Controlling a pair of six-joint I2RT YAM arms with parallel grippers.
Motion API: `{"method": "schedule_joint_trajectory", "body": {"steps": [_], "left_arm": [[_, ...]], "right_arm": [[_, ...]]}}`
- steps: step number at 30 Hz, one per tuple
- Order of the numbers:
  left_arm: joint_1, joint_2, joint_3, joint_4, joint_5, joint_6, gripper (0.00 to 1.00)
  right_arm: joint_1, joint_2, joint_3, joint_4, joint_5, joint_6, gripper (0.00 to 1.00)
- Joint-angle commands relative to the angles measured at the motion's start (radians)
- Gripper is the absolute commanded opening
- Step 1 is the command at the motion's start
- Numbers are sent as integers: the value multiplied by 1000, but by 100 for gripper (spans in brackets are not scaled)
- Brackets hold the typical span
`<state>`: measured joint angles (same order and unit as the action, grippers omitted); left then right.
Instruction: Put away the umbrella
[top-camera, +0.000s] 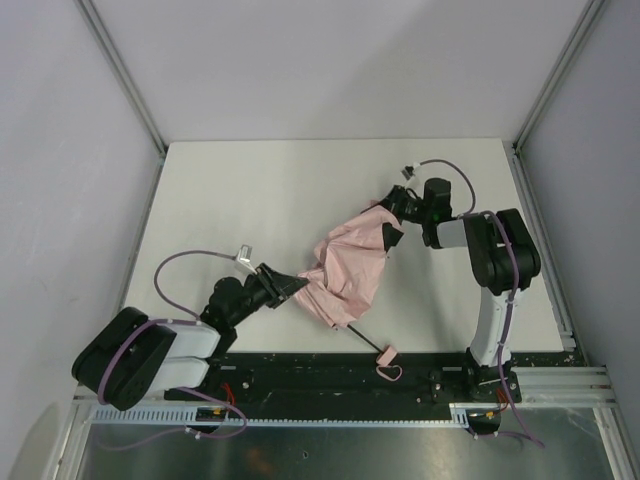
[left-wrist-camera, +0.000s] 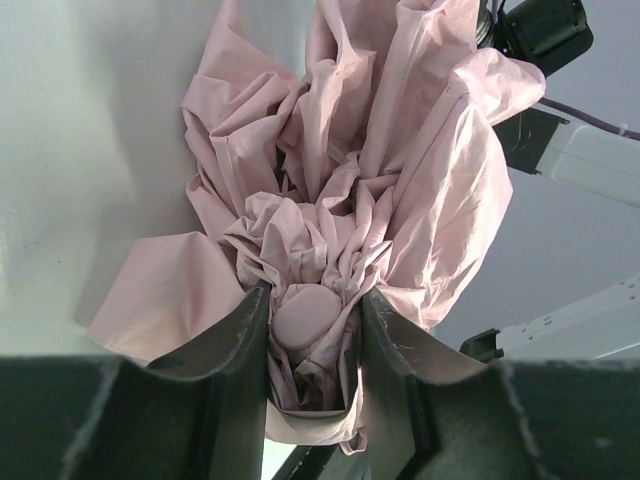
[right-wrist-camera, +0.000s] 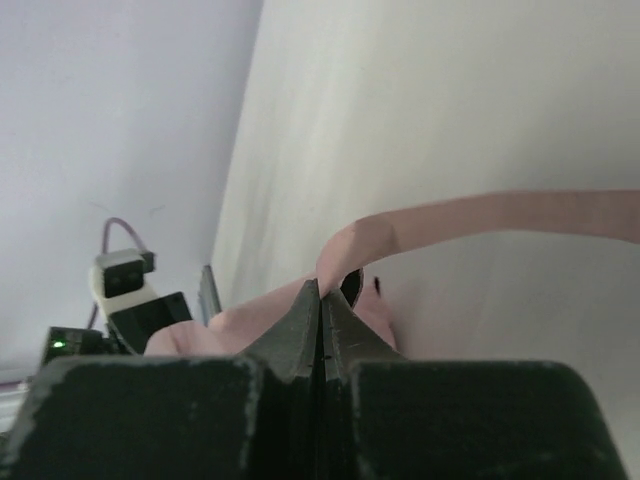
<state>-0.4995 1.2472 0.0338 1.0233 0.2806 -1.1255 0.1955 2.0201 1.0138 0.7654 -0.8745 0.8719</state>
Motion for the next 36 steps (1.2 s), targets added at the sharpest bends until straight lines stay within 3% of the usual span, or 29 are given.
{"method": "schedule_joint_trajectory", "body": {"steps": [1,7,12,18,24,27,30,33,36], "left_arm": [[10,-11,-69,11,-57,18,0],[11,26,-80,-12,-87,-7,0],[11,29,-73,-12,-86,1,0],[10,17,-70,-14,-80,21,0],[10,27,-71,-13,-60,8,0],[10,12,-75,-14,-57,12,0],[10,12,-74,-14,-61,15,0],[10,14,-74,-13,-67,13,0],[10,3,-83,-12,-91,8,0]], "right_arm": [[-6,14,49,-196,75,-172,1],[-10,-22,174,-841,375,-355,54],[-29,-213,173,-1142,563,-451,75],[-28,-387,295,-1380,815,-551,80],[-98,-381,366,-1424,769,-629,79],[-8,-392,402,-1330,641,-694,84],[130,-301,492,-1293,531,-747,85],[238,-178,568,-1339,510,-748,80],[321,-171,487,-1308,501,-671,73]]}}
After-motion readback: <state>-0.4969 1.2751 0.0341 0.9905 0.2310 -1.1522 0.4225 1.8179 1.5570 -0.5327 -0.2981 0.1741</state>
